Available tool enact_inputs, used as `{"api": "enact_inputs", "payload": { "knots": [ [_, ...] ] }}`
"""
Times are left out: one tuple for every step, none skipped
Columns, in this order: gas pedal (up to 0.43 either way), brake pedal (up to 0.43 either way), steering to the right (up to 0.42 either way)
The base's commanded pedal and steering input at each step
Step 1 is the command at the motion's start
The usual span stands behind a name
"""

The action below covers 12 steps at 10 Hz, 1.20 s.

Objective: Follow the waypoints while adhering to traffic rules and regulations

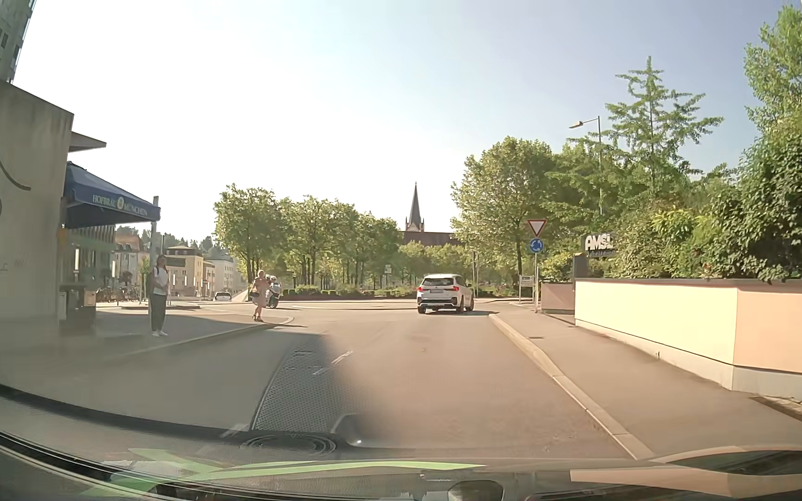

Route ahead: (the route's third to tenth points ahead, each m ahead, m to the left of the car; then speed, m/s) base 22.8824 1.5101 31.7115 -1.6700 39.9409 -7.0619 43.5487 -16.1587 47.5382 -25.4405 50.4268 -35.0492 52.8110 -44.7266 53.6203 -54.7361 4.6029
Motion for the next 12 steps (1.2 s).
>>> {"api": "enact_inputs", "payload": {
  "knots": [
    [0.000,0.000,0.005],
    [0.000,0.000,0.004],
    [0.000,0.000,0.004],
    [0.000,0.000,0.005],
    [0.000,0.000,0.005],
    [0.000,0.000,0.005],
    [0.000,0.000,0.004],
    [0.000,0.000,0.005],
    [0.000,0.000,0.005],
    [0.000,0.000,0.005],
    [0.000,0.000,0.005],
    [0.000,0.000,0.005]
  ]
}}
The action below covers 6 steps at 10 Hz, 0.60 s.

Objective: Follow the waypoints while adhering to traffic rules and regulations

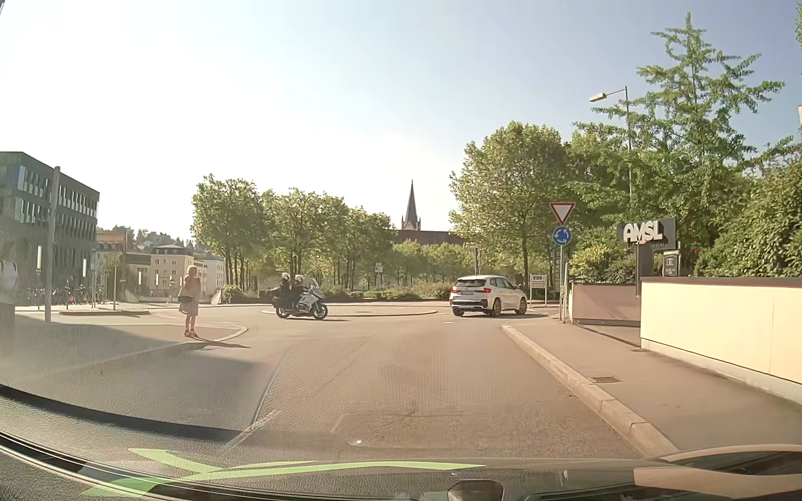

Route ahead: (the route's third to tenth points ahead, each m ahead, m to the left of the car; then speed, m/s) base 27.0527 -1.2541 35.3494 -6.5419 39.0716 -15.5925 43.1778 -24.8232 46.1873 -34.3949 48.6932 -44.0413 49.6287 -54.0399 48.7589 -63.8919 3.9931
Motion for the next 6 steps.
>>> {"api": "enact_inputs", "payload": {
  "knots": [
    [0.000,0.000,0.005],
    [0.000,0.000,0.005],
    [0.000,0.000,0.005],
    [0.000,0.006,0.005],
    [0.000,0.018,0.006],
    [0.000,0.024,0.006]
  ]
}}
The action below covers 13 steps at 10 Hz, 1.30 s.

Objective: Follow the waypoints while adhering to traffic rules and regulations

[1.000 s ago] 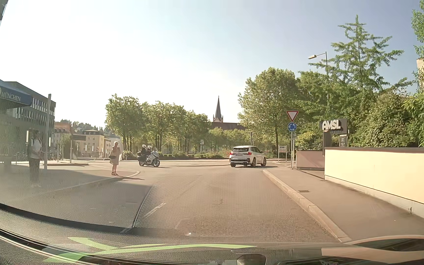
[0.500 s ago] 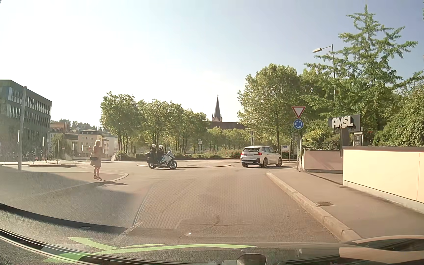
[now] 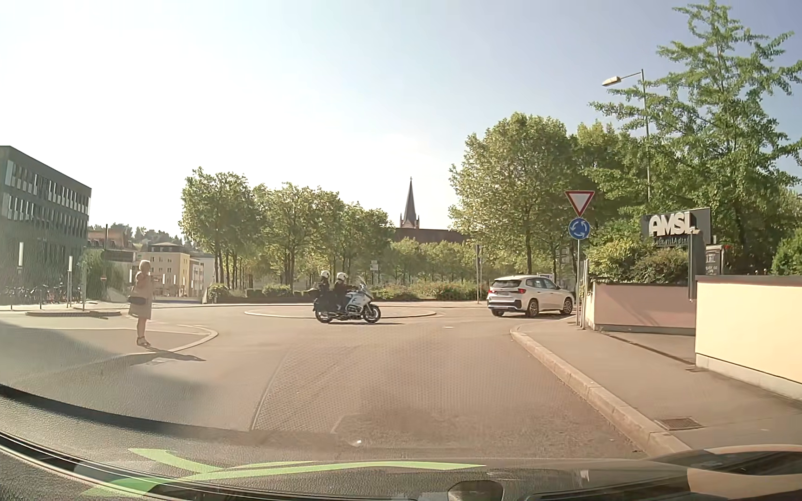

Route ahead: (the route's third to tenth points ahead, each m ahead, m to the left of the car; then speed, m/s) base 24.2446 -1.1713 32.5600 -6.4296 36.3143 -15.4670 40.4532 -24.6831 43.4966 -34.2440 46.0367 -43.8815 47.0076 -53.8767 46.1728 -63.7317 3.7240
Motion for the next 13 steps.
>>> {"api": "enact_inputs", "payload": {
  "knots": [
    [0.000,0.024,0.006],
    [0.000,0.024,0.006],
    [0.000,0.024,0.006],
    [0.000,0.030,0.006],
    [0.000,0.043,0.006],
    [0.000,0.049,0.006],
    [0.000,0.073,0.006],
    [0.000,0.085,0.006],
    [0.000,0.104,0.005],
    [0.000,0.134,0.005],
    [0.000,0.159,0.004],
    [0.000,0.159,0.002],
    [0.000,0.159,0.001]
  ]
}}
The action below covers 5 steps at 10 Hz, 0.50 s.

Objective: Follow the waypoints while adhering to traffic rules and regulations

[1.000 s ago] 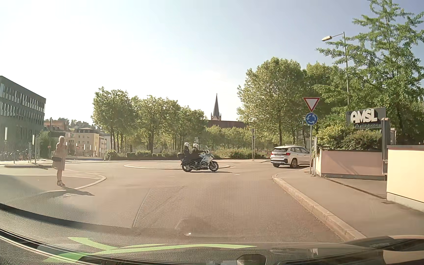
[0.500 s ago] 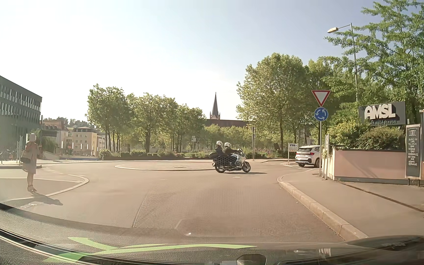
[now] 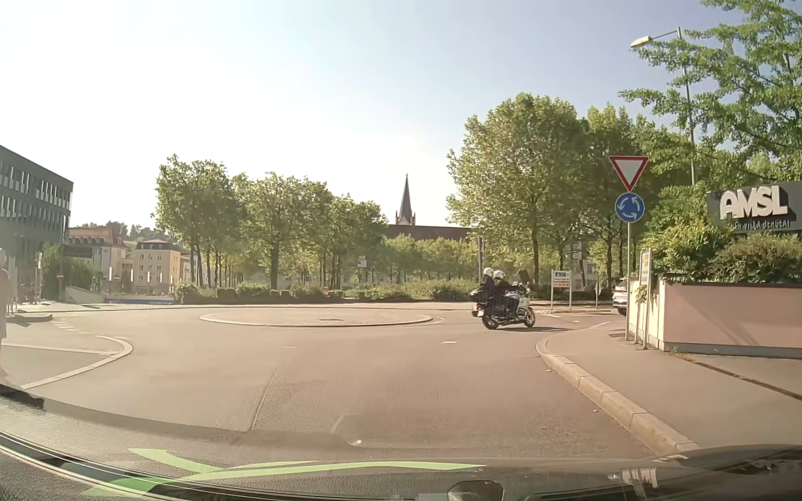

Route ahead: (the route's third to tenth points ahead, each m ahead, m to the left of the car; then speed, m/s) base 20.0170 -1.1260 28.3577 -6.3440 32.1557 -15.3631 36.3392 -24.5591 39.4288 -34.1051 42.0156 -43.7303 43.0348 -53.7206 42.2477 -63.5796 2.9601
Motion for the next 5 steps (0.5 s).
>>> {"api": "enact_inputs", "payload": {
  "knots": [
    [0.000,0.159,0.000],
    [0.000,0.134,0.000],
    [0.000,0.128,0.000],
    [0.000,0.134,0.000],
    [0.000,0.134,0.000]
  ]
}}
